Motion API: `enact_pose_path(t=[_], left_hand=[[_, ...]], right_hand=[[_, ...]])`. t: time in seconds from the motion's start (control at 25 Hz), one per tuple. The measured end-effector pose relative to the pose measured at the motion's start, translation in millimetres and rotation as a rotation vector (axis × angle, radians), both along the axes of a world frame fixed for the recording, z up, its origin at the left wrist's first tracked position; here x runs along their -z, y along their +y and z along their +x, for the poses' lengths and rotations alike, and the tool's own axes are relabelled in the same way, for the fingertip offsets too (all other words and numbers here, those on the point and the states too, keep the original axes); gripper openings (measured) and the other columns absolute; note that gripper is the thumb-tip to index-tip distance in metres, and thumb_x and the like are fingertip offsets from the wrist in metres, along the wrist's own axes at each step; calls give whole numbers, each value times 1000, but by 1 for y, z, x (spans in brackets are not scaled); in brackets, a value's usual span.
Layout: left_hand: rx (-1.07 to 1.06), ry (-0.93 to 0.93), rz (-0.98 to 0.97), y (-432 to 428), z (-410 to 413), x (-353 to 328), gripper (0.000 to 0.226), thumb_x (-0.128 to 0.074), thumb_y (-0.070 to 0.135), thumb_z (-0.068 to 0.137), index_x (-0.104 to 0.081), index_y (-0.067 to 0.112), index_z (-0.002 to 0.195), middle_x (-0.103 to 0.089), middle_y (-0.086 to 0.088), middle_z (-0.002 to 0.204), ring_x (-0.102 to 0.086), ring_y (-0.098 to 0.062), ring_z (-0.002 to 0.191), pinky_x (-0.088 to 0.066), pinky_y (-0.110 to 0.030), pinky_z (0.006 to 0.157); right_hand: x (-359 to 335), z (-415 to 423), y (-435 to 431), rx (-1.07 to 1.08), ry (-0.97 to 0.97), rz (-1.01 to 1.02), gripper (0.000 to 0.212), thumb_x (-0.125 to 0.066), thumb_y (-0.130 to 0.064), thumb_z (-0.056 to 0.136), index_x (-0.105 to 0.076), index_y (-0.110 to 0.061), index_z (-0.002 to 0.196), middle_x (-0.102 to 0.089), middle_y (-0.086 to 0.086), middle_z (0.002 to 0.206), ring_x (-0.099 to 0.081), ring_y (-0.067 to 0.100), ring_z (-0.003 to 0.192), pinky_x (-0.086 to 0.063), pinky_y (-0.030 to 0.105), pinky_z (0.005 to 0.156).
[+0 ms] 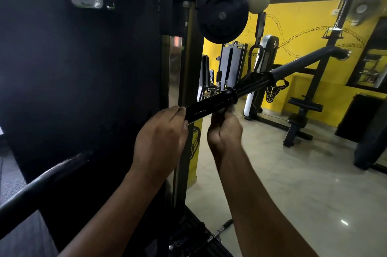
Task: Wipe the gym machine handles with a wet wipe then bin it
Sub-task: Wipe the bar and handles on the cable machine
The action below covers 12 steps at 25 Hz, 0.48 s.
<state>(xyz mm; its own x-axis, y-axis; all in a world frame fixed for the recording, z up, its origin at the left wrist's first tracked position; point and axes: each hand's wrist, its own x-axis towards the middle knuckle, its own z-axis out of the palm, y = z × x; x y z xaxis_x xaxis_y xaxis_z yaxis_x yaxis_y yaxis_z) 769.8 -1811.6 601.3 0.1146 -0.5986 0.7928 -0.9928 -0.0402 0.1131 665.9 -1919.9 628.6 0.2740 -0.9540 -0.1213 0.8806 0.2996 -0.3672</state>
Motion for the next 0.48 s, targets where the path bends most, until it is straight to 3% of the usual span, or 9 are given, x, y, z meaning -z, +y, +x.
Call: enact_pose_path(t=[0.16,0.32,0.48], left_hand=[[13,21,-15,1,1,3,31,-60,18,93,-64,4,121,-68,-11,116,-66,-20,106,-47,-27,94],[24,72,-53,3,4,6,31,-61,17,92,-64,4,120,-68,-11,118,-65,-20,109,-50,-30,96],[32,104,-67,5,4,8,31,-59,16,93,-65,4,120,-68,-10,118,-64,-21,110,-50,-31,95]], right_hand=[[6,7,2,43,10,13,12,-56,-7,95,-67,-7,99,-73,8,70,-71,14,57,-53,22,45],[29,22,15,-55,83,-39,21,-47,-9,99,-66,-10,106,-73,8,90,-69,19,85,-55,34,83],[40,41,23,-102,-86,-45,23,-52,-10,97,-63,-4,115,-67,15,99,-66,18,89,-55,29,90]])
